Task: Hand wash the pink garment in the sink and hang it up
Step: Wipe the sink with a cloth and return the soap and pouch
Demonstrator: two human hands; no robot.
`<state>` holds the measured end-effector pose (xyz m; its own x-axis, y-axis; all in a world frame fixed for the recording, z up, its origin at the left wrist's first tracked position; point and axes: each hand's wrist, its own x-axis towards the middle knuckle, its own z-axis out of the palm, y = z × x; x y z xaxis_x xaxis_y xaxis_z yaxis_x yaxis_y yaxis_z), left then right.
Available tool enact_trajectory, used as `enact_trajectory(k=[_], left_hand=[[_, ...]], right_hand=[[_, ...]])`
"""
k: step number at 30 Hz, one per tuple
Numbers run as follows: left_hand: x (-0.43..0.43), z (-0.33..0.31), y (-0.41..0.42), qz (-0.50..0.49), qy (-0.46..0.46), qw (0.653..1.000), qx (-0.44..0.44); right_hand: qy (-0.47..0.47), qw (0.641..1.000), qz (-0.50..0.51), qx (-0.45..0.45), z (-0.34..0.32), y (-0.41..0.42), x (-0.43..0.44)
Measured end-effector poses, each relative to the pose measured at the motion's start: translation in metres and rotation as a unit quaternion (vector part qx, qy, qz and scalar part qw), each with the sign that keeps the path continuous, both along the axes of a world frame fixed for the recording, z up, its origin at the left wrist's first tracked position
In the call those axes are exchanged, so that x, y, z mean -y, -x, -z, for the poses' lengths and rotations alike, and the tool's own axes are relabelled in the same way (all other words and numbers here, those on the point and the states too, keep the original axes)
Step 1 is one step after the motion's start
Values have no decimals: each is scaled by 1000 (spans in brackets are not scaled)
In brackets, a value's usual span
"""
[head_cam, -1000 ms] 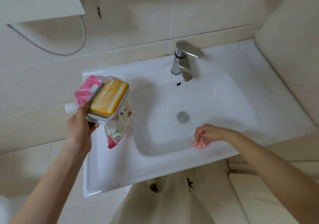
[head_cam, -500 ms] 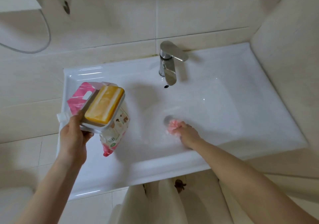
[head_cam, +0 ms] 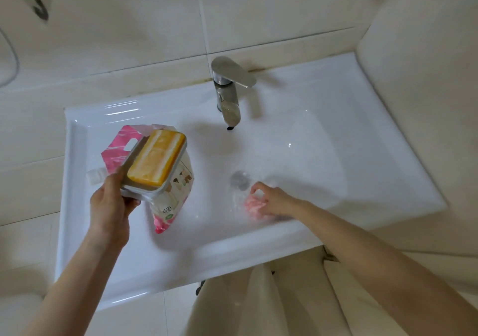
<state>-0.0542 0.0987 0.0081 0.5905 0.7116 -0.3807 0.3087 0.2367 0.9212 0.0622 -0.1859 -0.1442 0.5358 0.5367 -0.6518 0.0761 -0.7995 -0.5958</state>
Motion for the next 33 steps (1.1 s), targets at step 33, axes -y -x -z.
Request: enact_trajectory(k=[33], left_hand=[[74,10,-33,114,-9,992,-57]], right_hand=[[151,951,-66,262,21,8,13]])
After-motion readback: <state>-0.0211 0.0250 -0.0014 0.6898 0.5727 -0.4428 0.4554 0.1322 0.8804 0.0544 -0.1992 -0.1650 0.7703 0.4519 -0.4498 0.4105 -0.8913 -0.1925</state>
